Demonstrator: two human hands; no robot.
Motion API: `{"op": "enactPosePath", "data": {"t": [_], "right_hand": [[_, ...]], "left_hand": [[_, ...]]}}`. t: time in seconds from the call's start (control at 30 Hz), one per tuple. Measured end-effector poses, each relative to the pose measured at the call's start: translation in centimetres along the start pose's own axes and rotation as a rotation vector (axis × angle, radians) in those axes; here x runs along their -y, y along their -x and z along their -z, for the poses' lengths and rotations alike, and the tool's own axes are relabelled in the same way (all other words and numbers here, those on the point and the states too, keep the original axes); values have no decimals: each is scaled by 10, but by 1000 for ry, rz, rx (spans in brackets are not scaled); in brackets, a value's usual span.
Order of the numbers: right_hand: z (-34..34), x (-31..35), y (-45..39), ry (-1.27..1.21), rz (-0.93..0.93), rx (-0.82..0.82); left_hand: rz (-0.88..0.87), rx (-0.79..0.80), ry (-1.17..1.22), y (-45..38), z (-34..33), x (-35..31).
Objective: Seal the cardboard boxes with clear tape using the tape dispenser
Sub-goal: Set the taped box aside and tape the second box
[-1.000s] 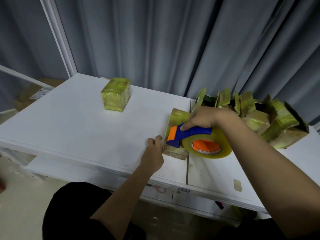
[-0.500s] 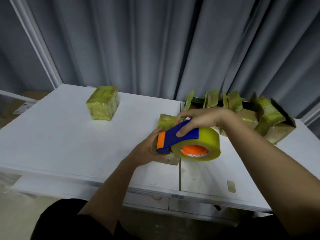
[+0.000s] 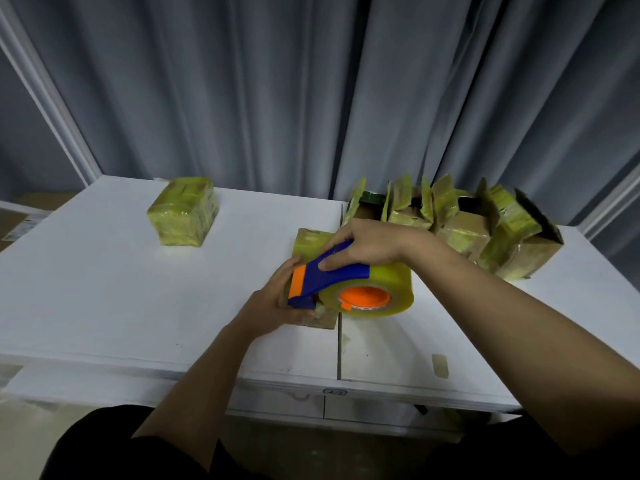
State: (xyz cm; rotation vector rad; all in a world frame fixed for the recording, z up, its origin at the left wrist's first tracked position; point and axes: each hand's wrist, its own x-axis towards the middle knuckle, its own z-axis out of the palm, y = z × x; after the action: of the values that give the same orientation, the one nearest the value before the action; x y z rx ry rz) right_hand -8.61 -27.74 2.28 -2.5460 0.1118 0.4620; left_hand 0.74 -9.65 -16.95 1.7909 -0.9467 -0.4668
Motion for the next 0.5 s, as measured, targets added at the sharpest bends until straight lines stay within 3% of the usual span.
{"op": "enactPosePath", "data": {"t": [0.27,0.5], "right_hand": [[32,-33,37,4,-94,-36],[21,-43,39,-12,-130,-10]], "left_hand": [[47,-18,-62,-1,-2,-12],[69,1,-73,-2,-2,-18]]}}
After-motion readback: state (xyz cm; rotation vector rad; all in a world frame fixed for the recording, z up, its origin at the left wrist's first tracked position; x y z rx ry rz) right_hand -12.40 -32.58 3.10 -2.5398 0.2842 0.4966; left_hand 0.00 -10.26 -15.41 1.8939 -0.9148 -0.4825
